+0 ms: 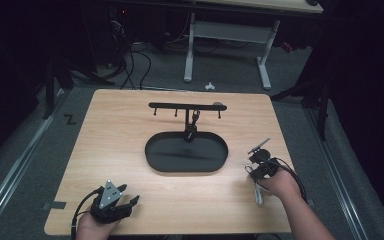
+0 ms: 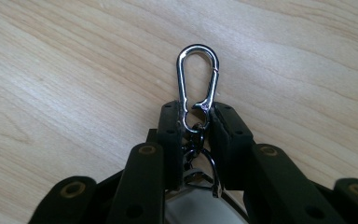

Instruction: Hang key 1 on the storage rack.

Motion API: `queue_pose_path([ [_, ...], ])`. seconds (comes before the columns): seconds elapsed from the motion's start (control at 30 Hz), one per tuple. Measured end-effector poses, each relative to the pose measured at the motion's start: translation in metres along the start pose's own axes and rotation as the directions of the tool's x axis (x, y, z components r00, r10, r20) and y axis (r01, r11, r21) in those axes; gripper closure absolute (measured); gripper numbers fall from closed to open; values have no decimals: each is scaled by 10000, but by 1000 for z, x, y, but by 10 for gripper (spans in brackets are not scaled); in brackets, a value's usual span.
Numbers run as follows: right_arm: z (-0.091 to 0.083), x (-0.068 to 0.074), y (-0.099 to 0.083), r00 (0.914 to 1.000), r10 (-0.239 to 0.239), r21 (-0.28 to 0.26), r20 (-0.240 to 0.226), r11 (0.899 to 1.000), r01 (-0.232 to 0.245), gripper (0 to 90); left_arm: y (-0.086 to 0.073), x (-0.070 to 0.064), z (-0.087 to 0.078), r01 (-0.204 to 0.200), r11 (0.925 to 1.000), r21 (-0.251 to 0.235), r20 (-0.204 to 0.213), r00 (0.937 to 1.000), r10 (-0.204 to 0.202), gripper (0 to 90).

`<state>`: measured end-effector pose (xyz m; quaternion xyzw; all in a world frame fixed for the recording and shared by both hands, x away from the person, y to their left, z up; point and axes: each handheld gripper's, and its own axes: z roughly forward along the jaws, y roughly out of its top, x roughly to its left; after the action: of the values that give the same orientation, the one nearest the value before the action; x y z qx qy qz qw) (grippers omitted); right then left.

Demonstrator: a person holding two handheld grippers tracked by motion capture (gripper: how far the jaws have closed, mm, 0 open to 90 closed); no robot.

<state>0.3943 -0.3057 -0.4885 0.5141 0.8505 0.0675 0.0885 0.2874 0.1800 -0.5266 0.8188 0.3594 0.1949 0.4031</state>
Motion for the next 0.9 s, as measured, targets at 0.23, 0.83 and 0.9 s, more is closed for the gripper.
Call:
queue_pose_path([
  [0.23,-1,0,-1,9998,80,-65,-198,9999,-81,743,0,0,1,-4,10000,-1,0,10000,4,403],
  [0.83,4,-7,10,9950,886,-203,-469,9958,-896,708,0,1,0,10,10000,-18,35,10000,-10,403],
  [0.9,3,-5,11,9970,692,-195,-334,9974,-698,730,0,1,0,-2,10000,-16,42,10000,2,403],
])
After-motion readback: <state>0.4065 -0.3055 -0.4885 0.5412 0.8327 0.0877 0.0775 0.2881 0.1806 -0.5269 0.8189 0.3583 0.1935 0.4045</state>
